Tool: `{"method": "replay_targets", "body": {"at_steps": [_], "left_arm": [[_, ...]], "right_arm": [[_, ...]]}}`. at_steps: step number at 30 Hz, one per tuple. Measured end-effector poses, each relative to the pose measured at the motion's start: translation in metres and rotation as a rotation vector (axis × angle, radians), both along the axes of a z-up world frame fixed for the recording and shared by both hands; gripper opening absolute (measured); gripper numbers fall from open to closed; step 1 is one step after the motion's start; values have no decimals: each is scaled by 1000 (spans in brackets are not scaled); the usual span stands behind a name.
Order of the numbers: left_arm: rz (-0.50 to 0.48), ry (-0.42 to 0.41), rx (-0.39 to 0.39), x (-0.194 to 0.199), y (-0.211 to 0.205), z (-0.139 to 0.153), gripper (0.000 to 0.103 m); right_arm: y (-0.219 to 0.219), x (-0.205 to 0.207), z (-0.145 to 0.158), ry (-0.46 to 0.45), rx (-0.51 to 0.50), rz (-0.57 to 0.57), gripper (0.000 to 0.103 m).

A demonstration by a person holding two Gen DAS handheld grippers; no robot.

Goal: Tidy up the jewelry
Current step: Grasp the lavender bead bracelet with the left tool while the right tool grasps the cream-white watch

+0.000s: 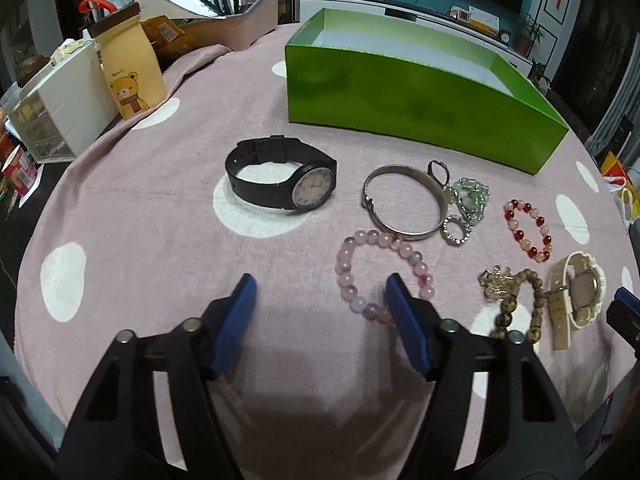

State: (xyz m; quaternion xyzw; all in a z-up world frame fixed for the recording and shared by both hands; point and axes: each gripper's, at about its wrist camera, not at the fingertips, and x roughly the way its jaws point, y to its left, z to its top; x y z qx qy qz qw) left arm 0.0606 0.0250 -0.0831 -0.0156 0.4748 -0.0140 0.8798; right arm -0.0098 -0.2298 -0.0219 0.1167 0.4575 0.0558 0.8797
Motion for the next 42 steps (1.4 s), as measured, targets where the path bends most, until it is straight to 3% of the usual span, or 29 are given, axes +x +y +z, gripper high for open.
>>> {"method": "replay_targets", "body": {"at_steps": [7, 12, 18, 21, 28, 33, 42], "left_arm": [[-47, -21, 46, 6, -7, -2, 50], [-109, -36, 49, 6, -16, -1, 29], [-130, -46, 27, 6, -15, -1, 21], [-128, -42, 16, 7, -13, -1, 8], [-125, -32, 16, 8, -14, -1, 7], [-130, -21, 2, 5, -15, 0, 7], [-144, -38, -11, 1, -18, 9, 7]], "right_arm": [[6, 11, -11, 22, -28, 2, 67], [7, 16, -16, 31, -49, -7, 57], [7, 20, -19, 37, -58, -21, 53], [7, 20, -19, 33, -59, -29, 47], [10, 20, -18, 14, -61, -20, 37], [13, 20, -14, -18, -83, -14, 18], [8, 16, -12, -33, -69, -22, 18]]}}
